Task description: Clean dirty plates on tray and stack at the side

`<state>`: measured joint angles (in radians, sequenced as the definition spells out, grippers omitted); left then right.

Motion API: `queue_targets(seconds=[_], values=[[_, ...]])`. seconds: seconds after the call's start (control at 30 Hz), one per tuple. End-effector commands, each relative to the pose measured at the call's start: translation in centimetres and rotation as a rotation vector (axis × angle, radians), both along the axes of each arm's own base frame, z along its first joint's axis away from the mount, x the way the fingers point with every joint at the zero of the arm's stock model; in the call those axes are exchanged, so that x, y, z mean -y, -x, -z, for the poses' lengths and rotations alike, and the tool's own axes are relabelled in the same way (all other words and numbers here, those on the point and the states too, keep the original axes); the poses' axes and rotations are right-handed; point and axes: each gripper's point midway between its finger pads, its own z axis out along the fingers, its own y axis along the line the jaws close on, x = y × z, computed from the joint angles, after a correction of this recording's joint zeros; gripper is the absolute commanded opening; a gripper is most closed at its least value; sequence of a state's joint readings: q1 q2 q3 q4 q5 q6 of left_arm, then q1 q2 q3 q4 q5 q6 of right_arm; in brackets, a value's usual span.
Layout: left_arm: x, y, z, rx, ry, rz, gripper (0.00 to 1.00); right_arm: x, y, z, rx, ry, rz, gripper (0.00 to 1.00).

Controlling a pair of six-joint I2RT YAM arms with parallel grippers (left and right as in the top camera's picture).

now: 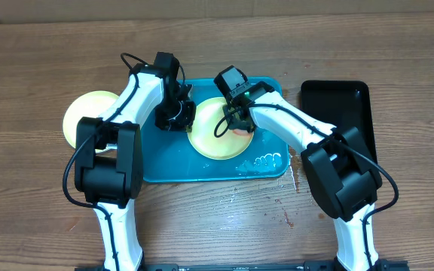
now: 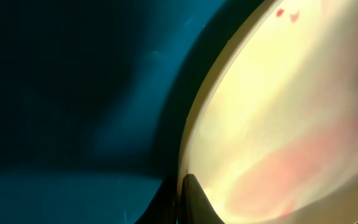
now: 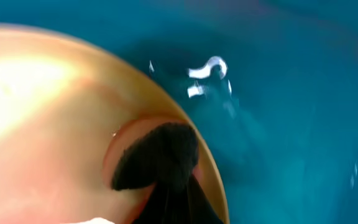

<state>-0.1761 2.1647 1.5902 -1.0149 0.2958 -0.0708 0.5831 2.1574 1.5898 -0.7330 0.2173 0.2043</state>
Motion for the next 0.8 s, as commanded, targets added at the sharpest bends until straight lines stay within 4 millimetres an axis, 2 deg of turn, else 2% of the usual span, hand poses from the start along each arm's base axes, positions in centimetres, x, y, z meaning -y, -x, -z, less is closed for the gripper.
queue_targets(seconds=[0.0, 0.13, 0.27, 0.4, 0.5, 0.77], values=[[-0.6, 0.0, -0.6, 0.016, -0.011, 0.018, 0.04, -1.6, -0.5, 0.0, 0.016, -0.071, -0.034, 0.04], [-0.6, 0.0, -0.6, 0.016, -0.011, 0.018, 0.04, -5.3, 0.3, 0.0, -0.047, -0.26, -0.127, 0.04], [-0.5, -0.1, -0.6, 0.021, -0.011, 0.024, 0.04, -6.9, 1.5, 0.8, -0.12, -0.35, -0.169, 0.04], [-0.5, -0.1, -0.6, 0.023, -0.01, 0.029, 0.04, -7.5, 2.7, 2.3, -0.195, -0.384, -0.173, 0.04], [-0.5, -0.1, -0.6, 0.024, -0.01, 0.029, 0.04, -7.7, 3.3, 2.5, -0.224, -0.402, -0.176, 0.04], [-0.5, -0.1, -0.6, 0.025, -0.01, 0.03, 0.04, -9.3, 4.2, 0.3, -0.272, -0.545, -0.283, 0.04]])
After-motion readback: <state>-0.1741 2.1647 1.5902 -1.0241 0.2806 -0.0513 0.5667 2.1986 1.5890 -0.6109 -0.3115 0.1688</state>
